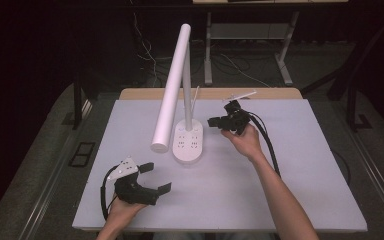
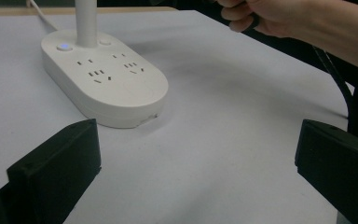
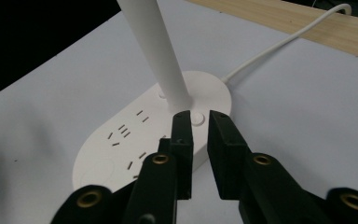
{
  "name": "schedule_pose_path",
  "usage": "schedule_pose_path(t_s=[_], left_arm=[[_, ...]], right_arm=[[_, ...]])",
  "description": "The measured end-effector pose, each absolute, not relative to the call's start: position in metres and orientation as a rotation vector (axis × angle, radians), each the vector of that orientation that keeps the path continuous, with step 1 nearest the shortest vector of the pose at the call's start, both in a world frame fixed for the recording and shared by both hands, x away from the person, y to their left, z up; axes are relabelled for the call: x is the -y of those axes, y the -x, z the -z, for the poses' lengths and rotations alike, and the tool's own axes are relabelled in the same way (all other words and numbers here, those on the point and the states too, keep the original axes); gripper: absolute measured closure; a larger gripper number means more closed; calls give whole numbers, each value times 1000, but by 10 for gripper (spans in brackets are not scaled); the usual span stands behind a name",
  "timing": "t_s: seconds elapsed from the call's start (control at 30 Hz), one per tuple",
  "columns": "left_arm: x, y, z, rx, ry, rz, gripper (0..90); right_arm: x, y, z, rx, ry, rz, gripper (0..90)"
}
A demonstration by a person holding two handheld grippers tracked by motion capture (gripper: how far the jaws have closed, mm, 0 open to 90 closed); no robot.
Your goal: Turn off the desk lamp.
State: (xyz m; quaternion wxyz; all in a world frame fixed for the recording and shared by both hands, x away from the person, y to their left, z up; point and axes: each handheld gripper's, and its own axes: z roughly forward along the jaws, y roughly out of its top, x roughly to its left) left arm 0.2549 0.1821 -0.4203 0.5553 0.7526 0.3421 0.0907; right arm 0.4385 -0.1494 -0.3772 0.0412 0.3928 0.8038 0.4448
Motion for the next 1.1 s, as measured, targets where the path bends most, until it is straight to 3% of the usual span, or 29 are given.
schedule_pose_path(t_s=[0.13, 0.37, 0.5, 1.1], left_arm=[[-181, -255, 420, -809, -1772, -219, 0], [-179, -254, 421, -804, -1785, -213, 0], [-178, -254, 421, -804, -1787, -214, 0], [-176, -254, 422, -801, -1795, -204, 0]], right_arm=[[166, -427, 370, -2432, -1212, -1385, 667], [188, -406, 365, -2434, -1178, -1363, 157], [199, -391, 363, -2453, -1172, -1364, 7], [247, -326, 366, -2376, -1220, -1410, 6]])
